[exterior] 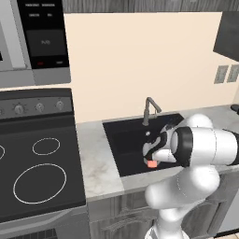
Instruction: Pick up the bar soap and bar soap from the sink, and place them back in the cabinet, and close the cabinet doors.
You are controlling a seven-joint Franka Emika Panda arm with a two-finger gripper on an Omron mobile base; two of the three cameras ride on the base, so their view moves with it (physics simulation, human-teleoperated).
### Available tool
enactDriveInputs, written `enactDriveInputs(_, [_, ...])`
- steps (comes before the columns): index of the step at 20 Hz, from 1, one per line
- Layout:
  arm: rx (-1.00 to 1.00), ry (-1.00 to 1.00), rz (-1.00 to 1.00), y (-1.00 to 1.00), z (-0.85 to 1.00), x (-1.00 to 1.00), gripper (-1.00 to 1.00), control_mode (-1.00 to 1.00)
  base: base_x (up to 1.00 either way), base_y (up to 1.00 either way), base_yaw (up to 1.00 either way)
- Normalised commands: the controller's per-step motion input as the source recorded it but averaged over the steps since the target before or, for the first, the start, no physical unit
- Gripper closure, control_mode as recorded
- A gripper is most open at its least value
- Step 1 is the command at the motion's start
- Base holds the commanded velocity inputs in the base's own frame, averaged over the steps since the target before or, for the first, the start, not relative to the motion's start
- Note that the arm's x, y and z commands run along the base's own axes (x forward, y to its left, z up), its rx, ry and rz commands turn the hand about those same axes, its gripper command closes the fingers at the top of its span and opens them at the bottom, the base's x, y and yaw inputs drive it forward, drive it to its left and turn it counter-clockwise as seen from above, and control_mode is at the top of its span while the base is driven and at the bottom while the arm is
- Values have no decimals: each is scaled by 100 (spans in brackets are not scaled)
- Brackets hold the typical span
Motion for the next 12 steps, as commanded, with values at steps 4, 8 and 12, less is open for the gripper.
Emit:
enactDriveInputs(4, [0,0,0,-2,-26,17,-100,-100,0,0,0])
enactDriveInputs(8, [0,0,0,-1,-21,22,-100,-100,0,0,0])
enactDriveInputs(12, [0,0,0,-3,-19,23,-100,-100,0,0,0])
